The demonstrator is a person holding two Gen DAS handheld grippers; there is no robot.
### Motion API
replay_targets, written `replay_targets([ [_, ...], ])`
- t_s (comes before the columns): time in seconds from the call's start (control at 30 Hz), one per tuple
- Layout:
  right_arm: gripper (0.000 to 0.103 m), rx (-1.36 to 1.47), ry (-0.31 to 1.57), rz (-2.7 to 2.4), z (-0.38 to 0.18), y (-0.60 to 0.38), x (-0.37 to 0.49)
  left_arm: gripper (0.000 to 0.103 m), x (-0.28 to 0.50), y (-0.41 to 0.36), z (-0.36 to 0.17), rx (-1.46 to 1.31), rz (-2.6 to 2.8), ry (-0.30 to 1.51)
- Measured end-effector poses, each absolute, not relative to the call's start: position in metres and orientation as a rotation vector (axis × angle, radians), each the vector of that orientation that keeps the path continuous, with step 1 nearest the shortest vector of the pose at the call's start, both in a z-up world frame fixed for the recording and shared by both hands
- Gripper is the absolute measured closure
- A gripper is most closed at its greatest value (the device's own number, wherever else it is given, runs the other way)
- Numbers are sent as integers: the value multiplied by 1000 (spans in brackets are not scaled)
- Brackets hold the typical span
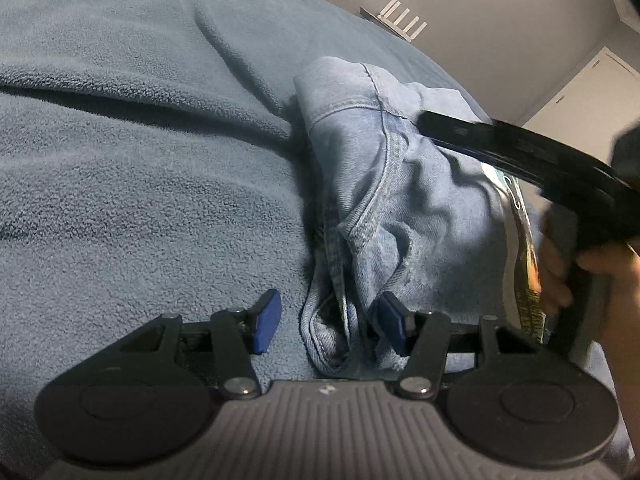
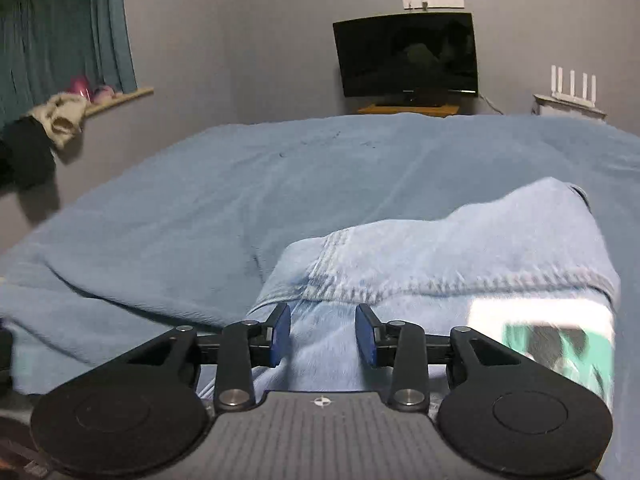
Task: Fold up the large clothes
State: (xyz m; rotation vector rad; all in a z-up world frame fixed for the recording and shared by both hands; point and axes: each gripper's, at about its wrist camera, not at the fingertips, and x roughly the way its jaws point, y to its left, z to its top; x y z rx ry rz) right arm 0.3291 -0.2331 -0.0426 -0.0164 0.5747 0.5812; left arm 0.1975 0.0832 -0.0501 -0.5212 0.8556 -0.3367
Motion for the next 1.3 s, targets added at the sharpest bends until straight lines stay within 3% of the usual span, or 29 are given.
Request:
replay_targets([
  [0.07,66,-80,597,570,-54,-211,342,48,197,86,-49,-525,-335,857],
  [0.2,49,-205,616,533,-74,-174,353,48,199,92,-51,-533,-320,853],
  [0.33,42,-223,612,560,-67,-167,356,46,199,96,-51,-540,-337,861],
  [0.63,55,-104,384,404,-13,-247,379,44,200,88,-53,-529,-323,862],
  [0.7,62,-31,408,303,-11,-269,408,44,198,85,-52,-522,-318,861],
  [1.0,69,-38,753,206,-61,-296,505,38,209,80,-54,-539,-338,868],
  [1.13,68,-25,739,218,-68,-297,513,37,212,78,-55,-533,-342,877],
  [1.3,49,168,570,300,-35,-331,450,37,211,83,-58,-520,-340,880],
])
